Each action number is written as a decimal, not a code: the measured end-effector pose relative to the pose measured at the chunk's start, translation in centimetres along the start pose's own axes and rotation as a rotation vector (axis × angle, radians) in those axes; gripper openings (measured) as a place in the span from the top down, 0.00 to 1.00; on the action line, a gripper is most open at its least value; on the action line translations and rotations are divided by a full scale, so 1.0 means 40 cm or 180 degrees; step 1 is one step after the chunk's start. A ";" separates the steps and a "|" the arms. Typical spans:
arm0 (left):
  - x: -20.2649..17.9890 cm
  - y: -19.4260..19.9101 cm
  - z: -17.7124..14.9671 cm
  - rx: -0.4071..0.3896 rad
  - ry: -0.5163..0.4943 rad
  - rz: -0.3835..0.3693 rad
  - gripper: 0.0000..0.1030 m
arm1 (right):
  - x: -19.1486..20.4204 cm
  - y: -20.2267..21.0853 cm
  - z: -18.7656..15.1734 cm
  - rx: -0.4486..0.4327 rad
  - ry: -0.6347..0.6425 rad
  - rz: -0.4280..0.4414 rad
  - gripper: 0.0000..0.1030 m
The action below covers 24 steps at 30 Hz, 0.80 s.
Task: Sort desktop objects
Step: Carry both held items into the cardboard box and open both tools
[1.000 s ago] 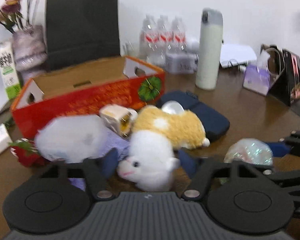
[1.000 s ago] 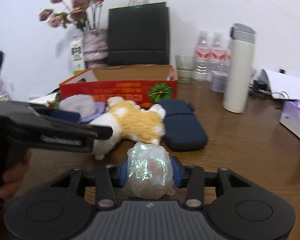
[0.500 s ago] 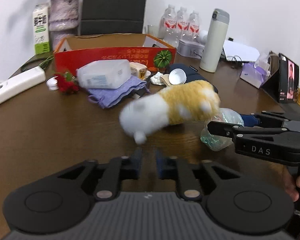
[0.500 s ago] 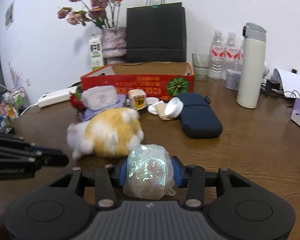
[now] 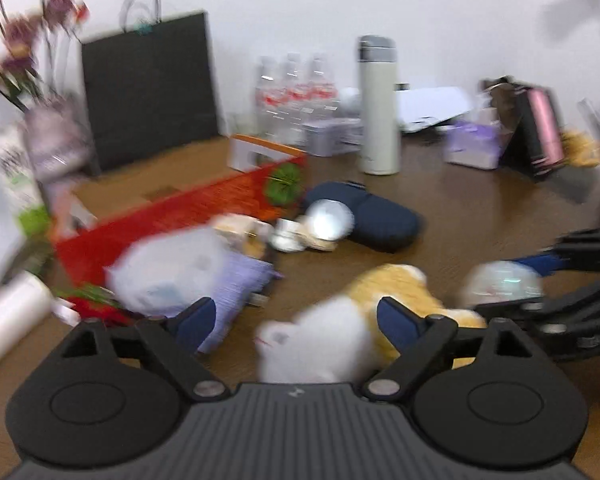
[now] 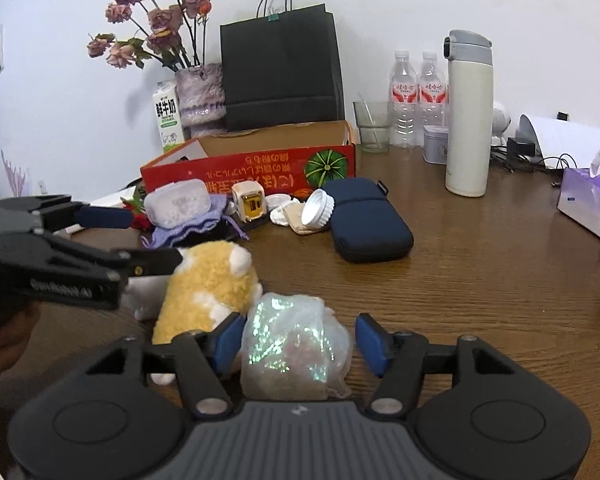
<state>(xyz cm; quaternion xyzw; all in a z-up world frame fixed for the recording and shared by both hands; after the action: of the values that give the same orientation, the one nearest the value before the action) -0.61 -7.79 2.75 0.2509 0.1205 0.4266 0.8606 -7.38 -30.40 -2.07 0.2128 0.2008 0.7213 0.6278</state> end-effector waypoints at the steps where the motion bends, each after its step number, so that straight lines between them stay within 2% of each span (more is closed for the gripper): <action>1: -0.003 0.003 -0.009 0.0025 0.0035 -0.0165 0.13 | -0.002 -0.002 -0.003 -0.0001 0.0000 0.0003 0.42; 2: -0.010 0.008 -0.022 0.0067 0.0050 -0.0215 0.15 | -0.004 -0.007 -0.004 0.0014 -0.0008 0.0009 0.44; 3: -0.018 0.014 -0.033 0.0128 0.0080 -0.0173 0.17 | -0.008 -0.015 -0.004 0.0042 -0.0029 0.0007 0.53; 5: -0.046 0.036 -0.048 0.0333 0.0175 -0.0107 0.17 | -0.012 -0.025 -0.001 0.0073 -0.0064 -0.0020 0.54; 8: -0.080 0.088 -0.069 0.0299 0.0174 -0.0293 0.15 | -0.010 -0.026 0.006 0.0005 -0.0047 -0.0090 0.54; 9: -0.088 0.096 -0.070 0.0279 0.0133 -0.0283 0.15 | -0.009 -0.027 0.008 -0.0008 -0.0039 -0.0108 0.54; 13: -0.101 0.093 -0.044 0.0069 -0.0369 -0.0028 0.11 | -0.015 -0.018 0.013 -0.0074 -0.0035 -0.0167 0.55; 14: -0.099 0.081 -0.039 0.0051 -0.0496 -0.0019 0.09 | -0.019 -0.012 0.016 -0.0080 -0.0044 -0.0194 0.55; 15: -0.088 0.063 -0.033 0.0065 -0.0615 -0.0096 0.04 | -0.023 -0.006 0.018 -0.0084 -0.0053 -0.0217 0.56; 16: -0.076 0.039 -0.031 0.0127 -0.0697 -0.0192 0.04 | -0.027 0.002 0.020 -0.0093 -0.0065 -0.0243 0.56; 17: -0.064 0.018 -0.032 0.0202 -0.0690 -0.0209 0.05 | -0.031 0.011 0.020 -0.0111 -0.0069 -0.0257 0.56; 18: -0.055 0.002 -0.032 0.0260 -0.0628 -0.0244 0.12 | -0.035 0.019 0.019 -0.0126 -0.0075 -0.0267 0.56; 19: -0.048 -0.009 -0.033 0.0334 -0.0503 -0.0260 0.26 | -0.039 0.027 0.018 -0.0135 -0.0088 -0.0277 0.56; 20: -0.045 -0.015 -0.036 0.0412 -0.0338 -0.0223 0.30 | -0.042 0.034 0.015 -0.0150 -0.0103 -0.0285 0.56; 22: -0.052 -0.013 -0.045 0.0579 -0.0052 -0.0301 0.34 | -0.047 0.045 0.010 -0.0170 -0.0120 -0.0284 0.56; 24: -0.075 0.010 -0.052 0.0666 0.0086 -0.0496 0.34 | -0.051 0.046 0.006 -0.0173 -0.0135 -0.0288 0.56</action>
<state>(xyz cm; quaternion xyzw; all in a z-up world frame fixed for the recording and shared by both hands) -3.55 -9.29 1.19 0.3234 0.1950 0.3469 0.8585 -8.52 -32.65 -0.95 0.2017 0.1771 0.6927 0.6695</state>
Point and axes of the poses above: each gripper's, at about its wrist camera, not at the fingertips, and y roughly against the way its jaws point, x to its left, z to its top, the point moved 1 cm from there along -y, roughly the way its jaws point, and after that the axes turned 6 degrees about -z, right-handed, at the moved point
